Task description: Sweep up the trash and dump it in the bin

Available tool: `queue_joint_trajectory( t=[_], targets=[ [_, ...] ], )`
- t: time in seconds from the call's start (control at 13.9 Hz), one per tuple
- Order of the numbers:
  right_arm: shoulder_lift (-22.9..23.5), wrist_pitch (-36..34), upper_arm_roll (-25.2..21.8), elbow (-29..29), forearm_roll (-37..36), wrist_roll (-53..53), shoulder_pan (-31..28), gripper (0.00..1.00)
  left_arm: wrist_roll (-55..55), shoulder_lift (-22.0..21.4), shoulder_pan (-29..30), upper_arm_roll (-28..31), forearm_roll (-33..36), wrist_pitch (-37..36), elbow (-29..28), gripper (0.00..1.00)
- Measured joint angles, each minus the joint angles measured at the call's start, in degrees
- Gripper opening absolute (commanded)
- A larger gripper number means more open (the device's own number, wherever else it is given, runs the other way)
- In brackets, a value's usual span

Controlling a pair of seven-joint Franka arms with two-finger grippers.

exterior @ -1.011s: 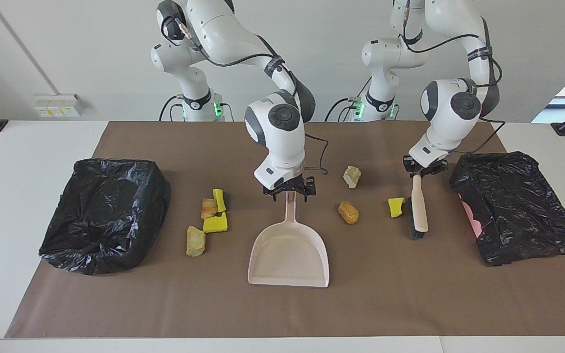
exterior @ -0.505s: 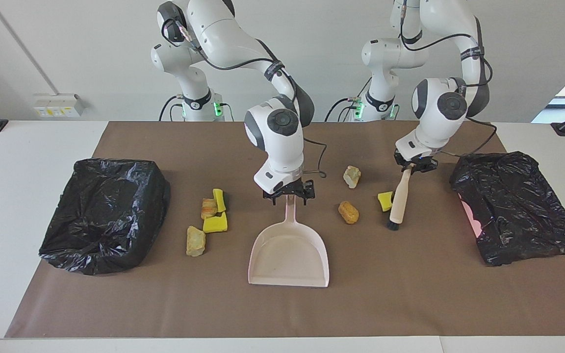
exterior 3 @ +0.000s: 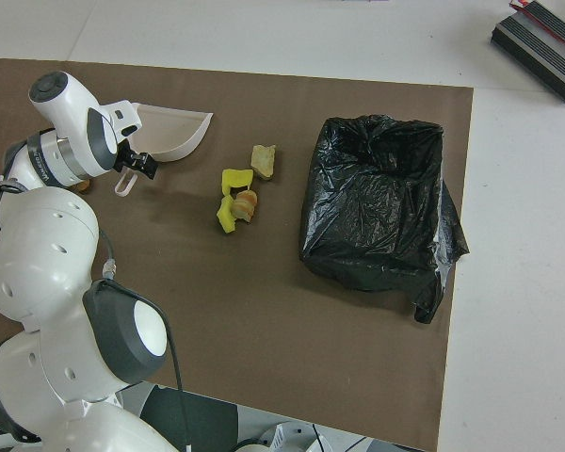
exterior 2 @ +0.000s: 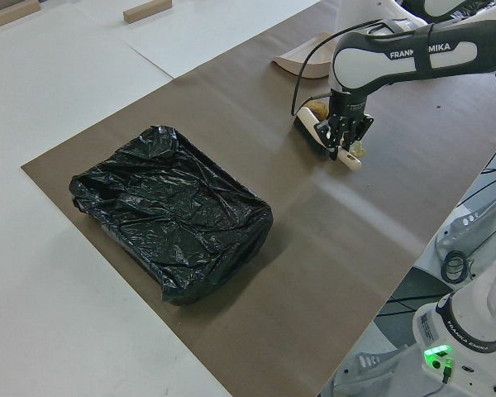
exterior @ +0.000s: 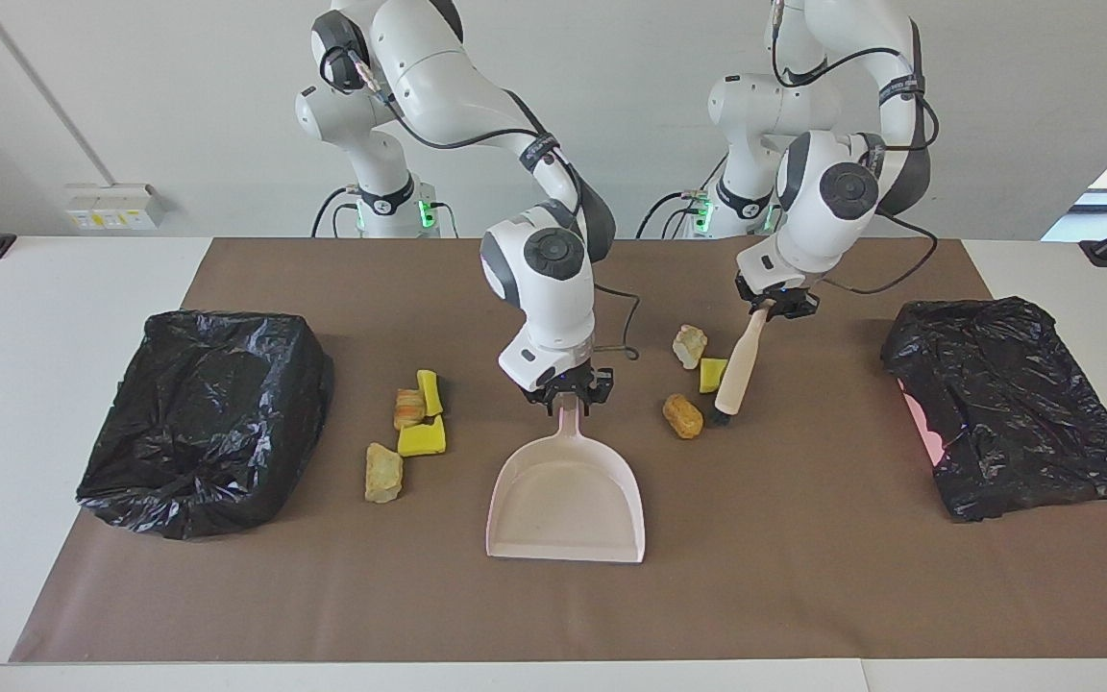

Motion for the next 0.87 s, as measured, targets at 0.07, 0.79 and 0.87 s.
queue_joint_trajectory(
  t=[0.07,0.79,0.87],
  targets=[
    [-0.1,0.0,0.0,0.1,0.1,0.6,-0.1,0.00,0.1,0.0,0.0,-0.1,-0.4,-0.1,1.3,0.00],
    [-15.2,-14.8,0.1,-5.0,1.0,-35.5,-7.3,0.00,17.6,8.8,0.0,-0.1,6.6,14.3,5.3,0.00],
    [-16.6,-17.2,0.2,-6.4,1.1,-41.7,-7.3,0.00,18.9,10.5,-0.1,-0.1,8.5,14.9,6.7,0.00]
  ],
)
